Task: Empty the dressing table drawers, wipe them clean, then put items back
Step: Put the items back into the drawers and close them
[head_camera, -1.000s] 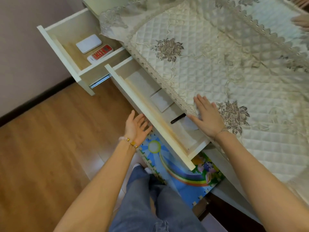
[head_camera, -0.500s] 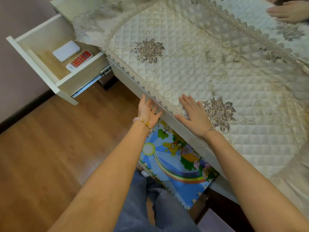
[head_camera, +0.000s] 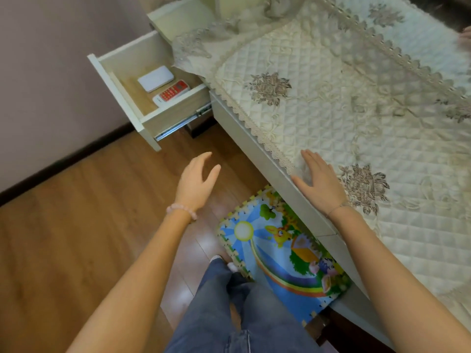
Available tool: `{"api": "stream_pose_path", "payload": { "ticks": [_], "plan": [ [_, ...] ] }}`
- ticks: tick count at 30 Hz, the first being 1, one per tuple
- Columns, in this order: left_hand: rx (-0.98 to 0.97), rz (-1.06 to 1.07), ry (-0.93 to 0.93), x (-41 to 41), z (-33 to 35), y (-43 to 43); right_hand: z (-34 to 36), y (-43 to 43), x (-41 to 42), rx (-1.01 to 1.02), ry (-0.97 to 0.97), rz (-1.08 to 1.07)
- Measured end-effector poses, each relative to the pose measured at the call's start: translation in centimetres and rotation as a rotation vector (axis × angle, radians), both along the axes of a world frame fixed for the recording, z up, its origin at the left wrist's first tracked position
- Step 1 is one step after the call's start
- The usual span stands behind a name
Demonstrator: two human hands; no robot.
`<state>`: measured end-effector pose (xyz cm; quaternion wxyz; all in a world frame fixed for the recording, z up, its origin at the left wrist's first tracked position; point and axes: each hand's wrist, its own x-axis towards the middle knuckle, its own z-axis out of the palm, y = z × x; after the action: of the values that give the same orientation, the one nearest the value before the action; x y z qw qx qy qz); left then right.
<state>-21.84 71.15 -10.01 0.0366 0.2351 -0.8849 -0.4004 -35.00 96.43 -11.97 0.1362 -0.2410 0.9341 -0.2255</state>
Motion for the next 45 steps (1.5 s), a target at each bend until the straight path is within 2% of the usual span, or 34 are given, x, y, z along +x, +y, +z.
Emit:
{"api": "stream_pose_path", "payload": {
  "ticks": [4, 6, 9, 15, 21, 26, 36, 45],
  "plan": [
    [-0.481, -0.041, -0.065, 5.2, 1.9, -4.6, 1.2, -1.9, 0.7, -0.049, 0.055, 0.023],
    [-0.622, -0.008, -0.104, 7.6, 2.5, -6.3, 1.7, -3.2, 1.1, -0.064, 0.081, 0.060],
    [-0.713, 0.064, -0.163, 10.5, 3.3, -7.9, 2.2, -5.3, 1.6, -0.087, 0.142, 0.127],
    [-0.737, 0.200, -0.184, 13.5, 4.1, -10.7, 3.6, -10.5, 2.5, -0.124, 0.255, 0.204],
    [-0.719, 0.245, -0.153, 13.1, 4.3, -16.0, 4.1, -16.6, 2.1, -0.107, 0.288, 0.256],
    [-0.698, 0.174, -0.183, 11.4, 2.9, -22.6, 3.8, -22.4, 2.1, -0.064, 0.327, 0.234],
    [-0.730, 0.026, -0.168, 6.9, 4.4, -36.4, 4.6, -32.8, 0.7, -0.056, 0.316, 0.049],
    [-0.722, -0.048, -0.128, 1.0, 4.1, -41.3, 5.5, -37.3, -3.2, -0.040, 0.307, -0.010]
  ]
}}
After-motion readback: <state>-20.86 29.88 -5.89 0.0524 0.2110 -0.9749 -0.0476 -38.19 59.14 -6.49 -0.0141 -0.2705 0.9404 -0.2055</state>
